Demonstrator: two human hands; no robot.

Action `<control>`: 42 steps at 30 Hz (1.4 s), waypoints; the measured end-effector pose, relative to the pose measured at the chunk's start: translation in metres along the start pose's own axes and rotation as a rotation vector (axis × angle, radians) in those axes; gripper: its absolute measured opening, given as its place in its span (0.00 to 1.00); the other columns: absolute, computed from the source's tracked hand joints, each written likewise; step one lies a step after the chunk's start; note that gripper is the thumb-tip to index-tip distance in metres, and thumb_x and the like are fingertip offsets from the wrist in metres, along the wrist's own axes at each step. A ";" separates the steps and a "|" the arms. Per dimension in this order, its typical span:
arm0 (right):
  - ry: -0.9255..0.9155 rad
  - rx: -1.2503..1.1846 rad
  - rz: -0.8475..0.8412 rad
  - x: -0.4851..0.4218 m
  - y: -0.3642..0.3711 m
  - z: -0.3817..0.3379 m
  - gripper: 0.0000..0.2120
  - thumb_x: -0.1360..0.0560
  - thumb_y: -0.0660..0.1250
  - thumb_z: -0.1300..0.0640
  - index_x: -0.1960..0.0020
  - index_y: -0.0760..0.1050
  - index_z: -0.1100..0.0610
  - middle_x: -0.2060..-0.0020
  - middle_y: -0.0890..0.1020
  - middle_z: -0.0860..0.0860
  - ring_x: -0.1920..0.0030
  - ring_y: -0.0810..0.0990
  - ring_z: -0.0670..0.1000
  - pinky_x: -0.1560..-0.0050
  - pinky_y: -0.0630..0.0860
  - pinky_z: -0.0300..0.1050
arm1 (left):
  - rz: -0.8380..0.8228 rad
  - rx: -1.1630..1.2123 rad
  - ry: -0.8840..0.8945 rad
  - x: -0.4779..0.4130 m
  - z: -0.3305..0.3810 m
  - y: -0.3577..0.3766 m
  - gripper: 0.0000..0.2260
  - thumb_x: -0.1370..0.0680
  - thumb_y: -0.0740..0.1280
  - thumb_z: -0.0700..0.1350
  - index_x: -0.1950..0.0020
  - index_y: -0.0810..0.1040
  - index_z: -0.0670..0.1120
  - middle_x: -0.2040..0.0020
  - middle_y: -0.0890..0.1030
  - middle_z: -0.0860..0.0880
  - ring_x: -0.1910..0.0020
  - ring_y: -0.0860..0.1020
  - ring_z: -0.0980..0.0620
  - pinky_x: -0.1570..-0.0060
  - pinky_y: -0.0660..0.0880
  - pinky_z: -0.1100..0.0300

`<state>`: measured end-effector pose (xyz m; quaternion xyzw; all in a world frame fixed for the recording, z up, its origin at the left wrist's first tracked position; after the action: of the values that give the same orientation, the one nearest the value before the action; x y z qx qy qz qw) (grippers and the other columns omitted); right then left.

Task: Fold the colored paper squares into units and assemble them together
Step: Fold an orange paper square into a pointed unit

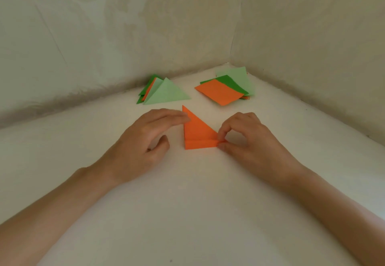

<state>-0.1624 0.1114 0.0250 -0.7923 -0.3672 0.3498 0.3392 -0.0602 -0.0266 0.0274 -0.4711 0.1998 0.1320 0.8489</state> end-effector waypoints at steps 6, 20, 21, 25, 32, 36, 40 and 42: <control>-0.273 0.033 0.029 0.006 -0.004 -0.019 0.02 0.26 0.65 0.60 0.57 0.77 0.56 0.58 0.79 0.47 0.52 0.72 0.47 0.46 0.66 0.35 | -0.084 -0.088 0.048 0.002 0.001 0.008 0.24 0.27 0.56 0.48 0.31 0.65 0.59 0.27 0.65 0.57 0.24 0.53 0.55 0.27 0.50 0.51; -0.401 -0.007 0.134 0.012 -0.017 -0.030 0.08 0.24 0.63 0.58 0.57 0.78 0.60 0.55 0.80 0.49 0.49 0.74 0.50 0.44 0.69 0.43 | -0.233 0.172 -0.002 0.006 0.010 0.016 0.26 0.27 0.64 0.54 0.30 0.67 0.52 0.39 0.73 0.56 0.38 0.71 0.58 0.38 0.64 0.68; -0.408 -0.008 0.136 0.012 -0.017 -0.030 0.08 0.24 0.63 0.58 0.57 0.79 0.60 0.55 0.81 0.49 0.48 0.74 0.49 0.44 0.69 0.43 | -0.227 0.178 0.001 0.006 0.009 0.015 0.25 0.27 0.63 0.52 0.30 0.68 0.50 0.40 0.73 0.56 0.38 0.71 0.58 0.39 0.64 0.68; -0.397 -0.026 0.130 0.012 -0.017 -0.029 0.08 0.24 0.63 0.56 0.56 0.79 0.59 0.53 0.80 0.48 0.46 0.72 0.47 0.43 0.67 0.39 | -0.153 0.209 -0.015 0.003 0.005 0.008 0.20 0.26 0.62 0.50 0.34 0.70 0.50 0.43 0.74 0.57 0.43 0.73 0.62 0.43 0.64 0.71; -0.311 -0.078 0.120 0.012 -0.017 -0.023 0.07 0.25 0.63 0.54 0.55 0.78 0.55 0.50 0.78 0.45 0.44 0.71 0.46 0.42 0.64 0.34 | -0.195 0.287 -0.051 0.005 0.008 0.006 0.25 0.31 0.57 0.47 0.34 0.73 0.46 0.44 0.76 0.52 0.45 0.74 0.58 0.45 0.65 0.70; -0.305 -0.071 0.113 0.011 -0.015 -0.023 0.07 0.25 0.63 0.54 0.55 0.78 0.55 0.50 0.78 0.46 0.44 0.71 0.46 0.42 0.64 0.33 | -0.228 0.296 -0.129 -0.001 0.003 0.013 0.21 0.26 0.62 0.45 0.34 0.73 0.44 0.49 0.76 0.50 0.50 0.75 0.56 0.48 0.66 0.69; -0.308 -0.067 0.105 0.012 -0.015 -0.023 0.08 0.25 0.63 0.53 0.55 0.79 0.55 0.50 0.78 0.46 0.44 0.70 0.45 0.42 0.64 0.33 | -0.206 0.281 -0.143 -0.008 -0.001 0.012 0.21 0.29 0.59 0.48 0.36 0.76 0.52 0.53 0.74 0.56 0.57 0.73 0.60 0.57 0.65 0.72; -0.309 -0.059 0.100 0.012 -0.014 -0.024 0.08 0.25 0.63 0.53 0.55 0.79 0.55 0.49 0.77 0.46 0.44 0.70 0.45 0.42 0.64 0.32 | -0.208 0.295 -0.105 -0.001 0.000 0.010 0.21 0.30 0.58 0.50 0.38 0.76 0.55 0.52 0.73 0.58 0.57 0.73 0.59 0.59 0.65 0.72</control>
<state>-0.1424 0.1211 0.0449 -0.7561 -0.3851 0.4730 0.2373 -0.0654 -0.0218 0.0201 -0.3522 0.1228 0.0375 0.9271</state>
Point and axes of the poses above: each hand's wrist, its own x-axis away from the middle knuckle, its own y-axis out of the palm, z = x × y, the point moved 8 cm from there along -x, towards the middle knuckle
